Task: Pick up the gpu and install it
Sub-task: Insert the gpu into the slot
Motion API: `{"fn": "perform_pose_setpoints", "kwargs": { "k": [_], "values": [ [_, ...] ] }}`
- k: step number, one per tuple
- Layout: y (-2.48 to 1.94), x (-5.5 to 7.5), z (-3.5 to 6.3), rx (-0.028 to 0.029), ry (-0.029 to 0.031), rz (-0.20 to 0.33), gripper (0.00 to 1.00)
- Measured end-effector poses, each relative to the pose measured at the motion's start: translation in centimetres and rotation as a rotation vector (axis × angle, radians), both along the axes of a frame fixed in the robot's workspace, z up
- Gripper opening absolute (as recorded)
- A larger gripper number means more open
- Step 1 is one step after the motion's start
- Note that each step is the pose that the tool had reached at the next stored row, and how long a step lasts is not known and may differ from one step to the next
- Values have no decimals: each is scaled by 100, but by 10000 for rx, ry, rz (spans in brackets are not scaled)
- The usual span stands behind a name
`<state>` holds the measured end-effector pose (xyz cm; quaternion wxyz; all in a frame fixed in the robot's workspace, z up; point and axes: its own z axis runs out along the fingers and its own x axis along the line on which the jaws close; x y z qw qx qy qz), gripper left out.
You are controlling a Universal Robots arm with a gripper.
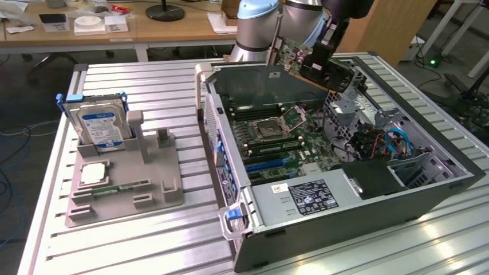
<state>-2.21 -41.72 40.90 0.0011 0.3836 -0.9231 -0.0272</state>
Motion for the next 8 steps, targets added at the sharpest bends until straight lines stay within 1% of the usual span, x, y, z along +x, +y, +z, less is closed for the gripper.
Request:
{"fn": "perform_pose_setpoints", "kwargs": {
  "k": [8],
  "values": [
    [0, 0, 0, 0, 1, 1012, 28]
  ]
}}
